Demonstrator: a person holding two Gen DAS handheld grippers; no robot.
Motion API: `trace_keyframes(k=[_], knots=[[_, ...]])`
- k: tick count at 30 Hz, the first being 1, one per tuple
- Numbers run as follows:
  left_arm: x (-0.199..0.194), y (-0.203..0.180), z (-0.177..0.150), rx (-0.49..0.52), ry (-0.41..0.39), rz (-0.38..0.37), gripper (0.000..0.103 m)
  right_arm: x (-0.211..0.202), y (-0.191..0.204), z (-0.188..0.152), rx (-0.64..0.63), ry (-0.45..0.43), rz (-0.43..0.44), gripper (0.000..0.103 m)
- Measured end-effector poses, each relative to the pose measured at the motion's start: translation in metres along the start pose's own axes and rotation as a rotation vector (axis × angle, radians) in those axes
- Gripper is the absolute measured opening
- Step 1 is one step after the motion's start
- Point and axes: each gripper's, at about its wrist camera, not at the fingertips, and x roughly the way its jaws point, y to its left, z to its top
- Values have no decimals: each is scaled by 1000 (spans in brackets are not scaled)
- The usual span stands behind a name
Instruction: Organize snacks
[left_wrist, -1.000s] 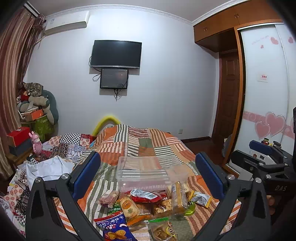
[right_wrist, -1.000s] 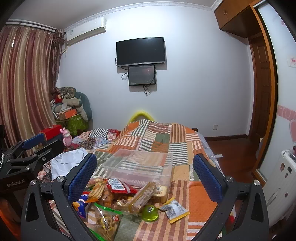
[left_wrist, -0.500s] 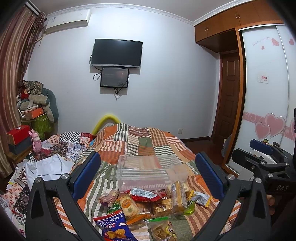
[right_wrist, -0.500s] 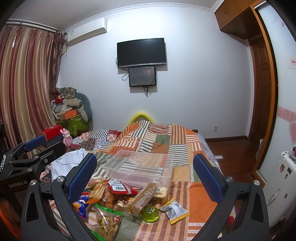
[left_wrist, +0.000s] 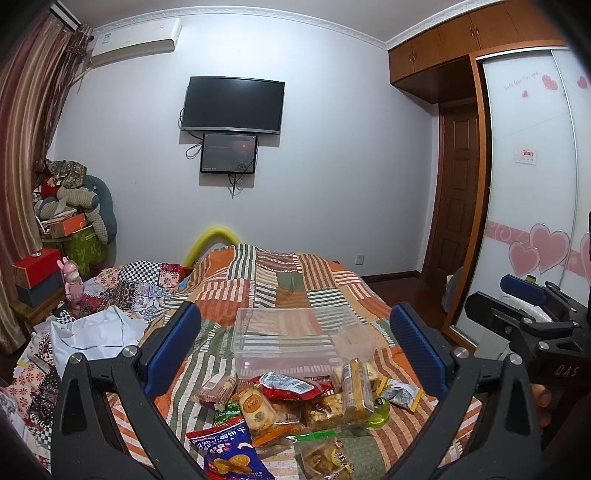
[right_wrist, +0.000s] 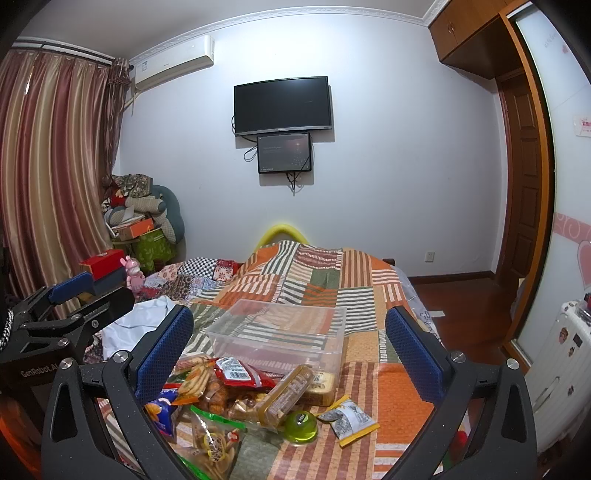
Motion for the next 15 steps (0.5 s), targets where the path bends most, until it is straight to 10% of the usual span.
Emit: trace_keyframes(k=[15], knots=[[0,0,0,1,-3,1,103,-1,0,0,3,-2,5,103]])
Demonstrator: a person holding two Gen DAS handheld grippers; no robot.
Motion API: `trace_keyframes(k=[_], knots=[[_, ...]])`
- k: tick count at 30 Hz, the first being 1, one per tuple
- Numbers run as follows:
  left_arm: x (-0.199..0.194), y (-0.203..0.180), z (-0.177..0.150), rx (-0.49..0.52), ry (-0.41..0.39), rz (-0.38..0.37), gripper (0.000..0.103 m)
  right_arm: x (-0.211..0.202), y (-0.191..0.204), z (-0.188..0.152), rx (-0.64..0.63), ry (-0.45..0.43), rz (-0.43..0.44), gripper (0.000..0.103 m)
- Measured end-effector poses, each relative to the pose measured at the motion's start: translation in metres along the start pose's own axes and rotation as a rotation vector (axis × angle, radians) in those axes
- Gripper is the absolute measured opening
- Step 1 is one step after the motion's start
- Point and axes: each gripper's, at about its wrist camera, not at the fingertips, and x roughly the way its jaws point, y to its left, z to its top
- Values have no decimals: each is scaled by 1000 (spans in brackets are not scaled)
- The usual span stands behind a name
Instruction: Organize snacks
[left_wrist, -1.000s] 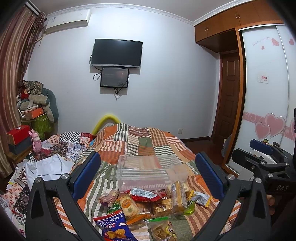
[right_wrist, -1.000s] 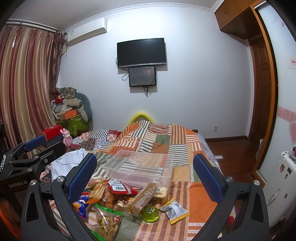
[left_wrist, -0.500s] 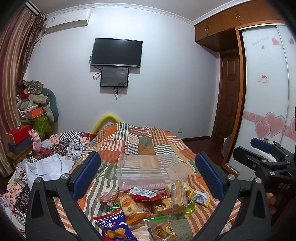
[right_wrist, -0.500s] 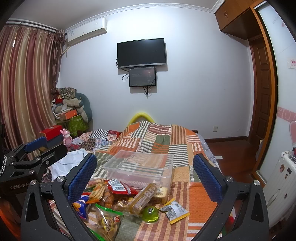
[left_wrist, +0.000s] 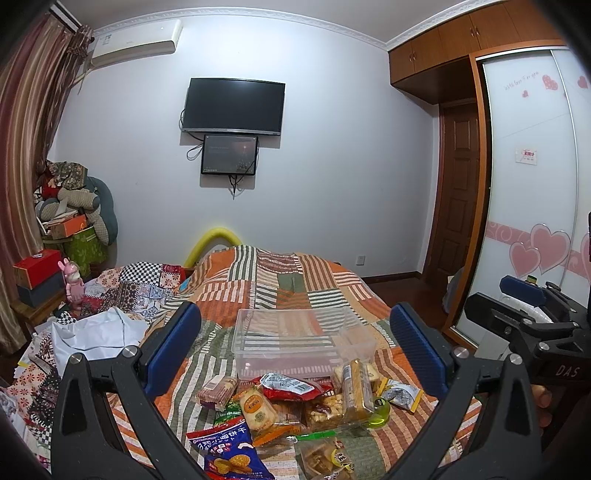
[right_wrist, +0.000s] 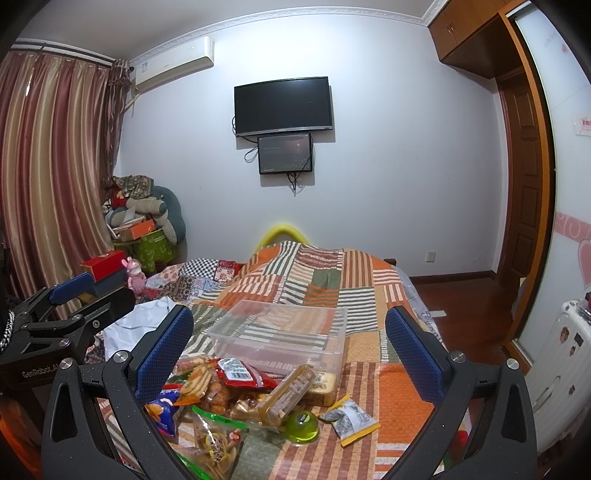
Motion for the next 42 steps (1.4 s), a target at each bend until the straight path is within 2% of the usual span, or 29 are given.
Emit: trace_keyframes(k=[16,23,30,35,42], knots=[[0,2,3,4,3,5,103,2,1,-2,6,10,7,103],[12,7,-5,23,7,54,103,14,-6,-8,12,48,2,103],[45,28,-22,37,118,69,103,38,-17,-20,18,138,-6,103],[74,48,-45,17,251,55,85,61,-30,-33,74,225,14,103],[108,83,-75,-49,397,57,76,90,-46,-52,132,338,23,84]])
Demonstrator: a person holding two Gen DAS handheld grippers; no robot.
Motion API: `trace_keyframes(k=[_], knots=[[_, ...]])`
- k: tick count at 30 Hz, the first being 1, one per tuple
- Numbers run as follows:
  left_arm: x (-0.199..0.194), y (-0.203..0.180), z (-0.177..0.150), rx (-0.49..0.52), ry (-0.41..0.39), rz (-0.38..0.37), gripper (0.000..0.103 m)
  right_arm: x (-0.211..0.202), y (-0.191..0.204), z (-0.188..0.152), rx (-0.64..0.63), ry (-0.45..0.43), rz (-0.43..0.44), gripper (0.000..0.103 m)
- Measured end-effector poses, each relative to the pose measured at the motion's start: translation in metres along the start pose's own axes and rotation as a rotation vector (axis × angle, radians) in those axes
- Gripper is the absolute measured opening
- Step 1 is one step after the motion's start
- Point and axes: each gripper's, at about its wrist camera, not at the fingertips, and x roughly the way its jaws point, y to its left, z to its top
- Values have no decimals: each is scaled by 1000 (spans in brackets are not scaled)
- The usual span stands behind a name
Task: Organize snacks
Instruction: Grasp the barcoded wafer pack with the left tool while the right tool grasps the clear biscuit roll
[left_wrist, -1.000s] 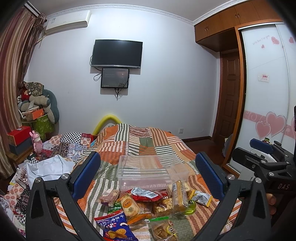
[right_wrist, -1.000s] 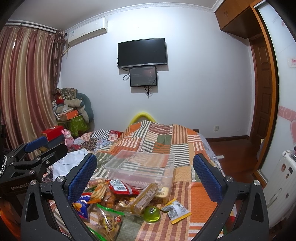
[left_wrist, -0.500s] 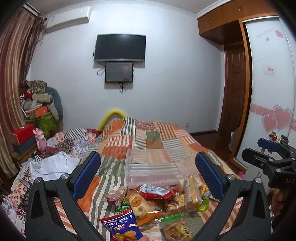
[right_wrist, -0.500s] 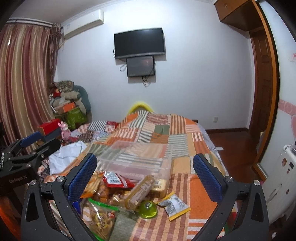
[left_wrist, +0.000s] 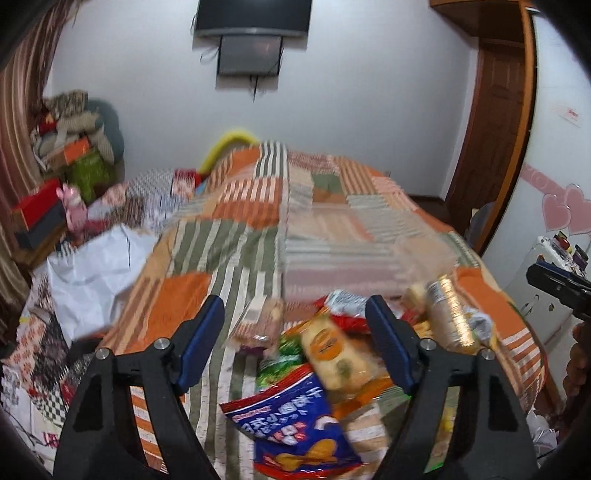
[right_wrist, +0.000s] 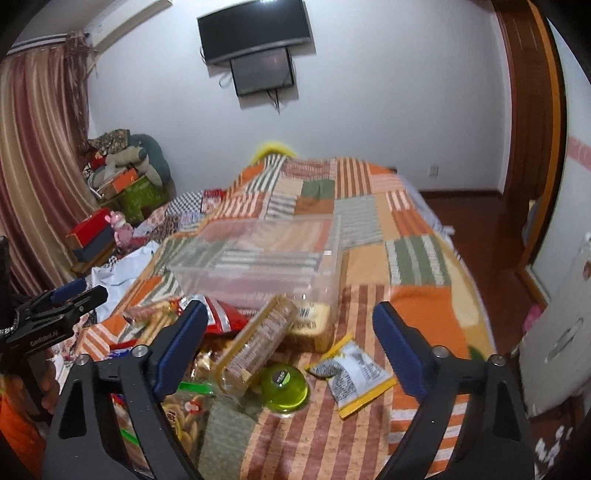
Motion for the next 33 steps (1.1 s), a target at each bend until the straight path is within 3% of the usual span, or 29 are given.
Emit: trace_keyframes(k=[6,8,10,12,24,29,33], knots=[[40,23,-3,-26,94,2,70,24,-1,-6,14,82,-2,65],[47,31,-2,-31,117,-5,62,31,0,-7,13,98,5,59],[59,35,-3,-31,151,-18,54,39,1,-8,18,121,14,58],[69,39,-4,-41,172,-29,54,46,1,-9,29,141,31,56],[115,46,-6,-60,288,-55,55,77,13,-17,68,250,71,57],[135,50,-11,-78,345,-44,64,85,16,-18,63,276,79,59],[142,58,-14,-123,363,-66,63,91,18,-21,64,299,88,59]])
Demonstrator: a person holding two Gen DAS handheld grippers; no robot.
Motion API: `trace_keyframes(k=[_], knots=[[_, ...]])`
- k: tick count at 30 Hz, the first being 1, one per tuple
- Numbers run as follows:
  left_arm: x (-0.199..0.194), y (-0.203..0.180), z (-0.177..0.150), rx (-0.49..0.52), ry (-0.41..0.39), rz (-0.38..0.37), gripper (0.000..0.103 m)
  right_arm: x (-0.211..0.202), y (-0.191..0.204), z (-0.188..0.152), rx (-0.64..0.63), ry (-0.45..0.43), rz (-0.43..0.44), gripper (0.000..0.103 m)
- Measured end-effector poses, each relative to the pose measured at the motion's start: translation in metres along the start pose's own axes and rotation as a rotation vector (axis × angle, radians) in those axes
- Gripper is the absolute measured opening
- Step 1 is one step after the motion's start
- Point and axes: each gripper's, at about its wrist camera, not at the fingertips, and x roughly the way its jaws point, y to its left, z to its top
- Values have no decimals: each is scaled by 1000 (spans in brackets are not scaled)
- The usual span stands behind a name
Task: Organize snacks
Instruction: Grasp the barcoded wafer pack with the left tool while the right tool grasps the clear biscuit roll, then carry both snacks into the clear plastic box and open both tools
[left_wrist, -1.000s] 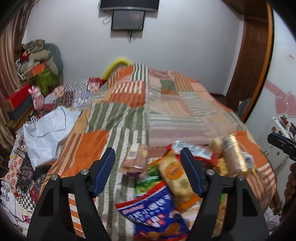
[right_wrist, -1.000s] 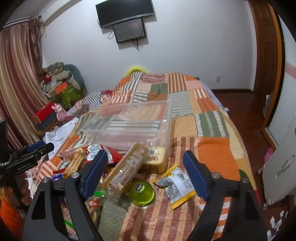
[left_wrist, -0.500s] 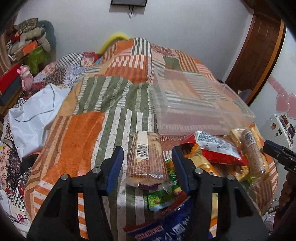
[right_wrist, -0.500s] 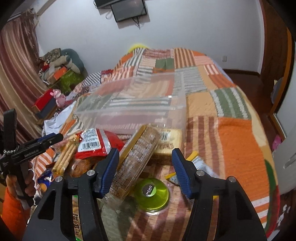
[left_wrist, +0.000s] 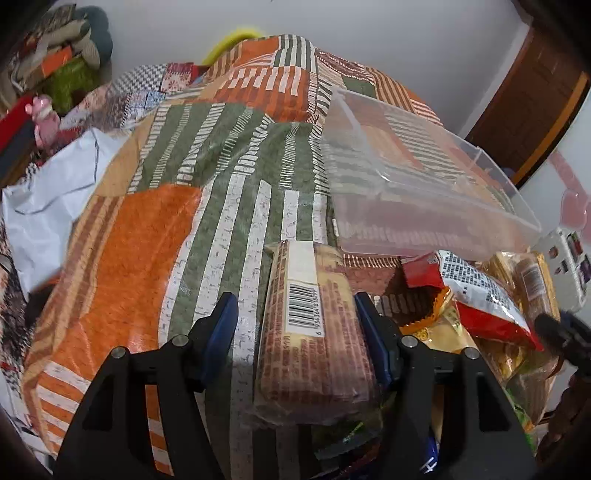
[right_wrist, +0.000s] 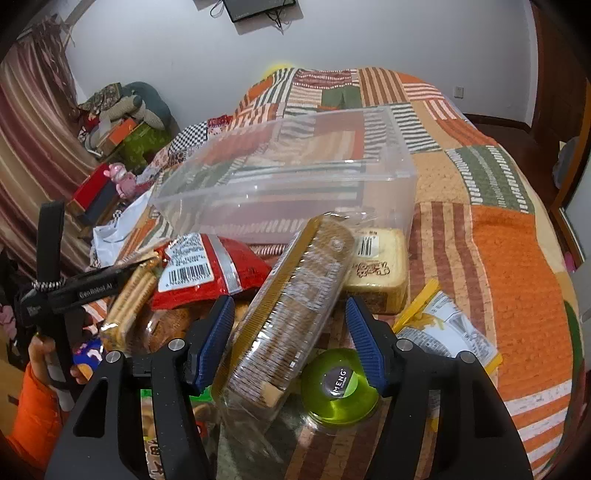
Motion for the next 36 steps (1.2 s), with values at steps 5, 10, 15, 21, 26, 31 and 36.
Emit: trace_keyframes(k=[5,10,15,21,26,31,36], knots=[[-1,-1,-4,27,-9,-43,44,1,-3,-2,9,-10,33,51],[-7,-7,-6,56,-46,-23,44,-1,-1,-2,-8,-25,14,36],[-25,-8,-9,62,-90,-25,44,-8,3,-3,-33,-63,-23,32],[-46,-9,-8,53,-136,1,44,-19,-1,-1,-21,-94,-10,31],[-71,-15,-4,60,-194,-5,44,-35,3,6,-25,-138,-7,31],[-90,-26,4,69,-252,-23,44,-55,6,18,-42,-207,-3,31],[-104,-41,15,89,-297,-38,44,-64,10,30,-65,-267,-27,31]])
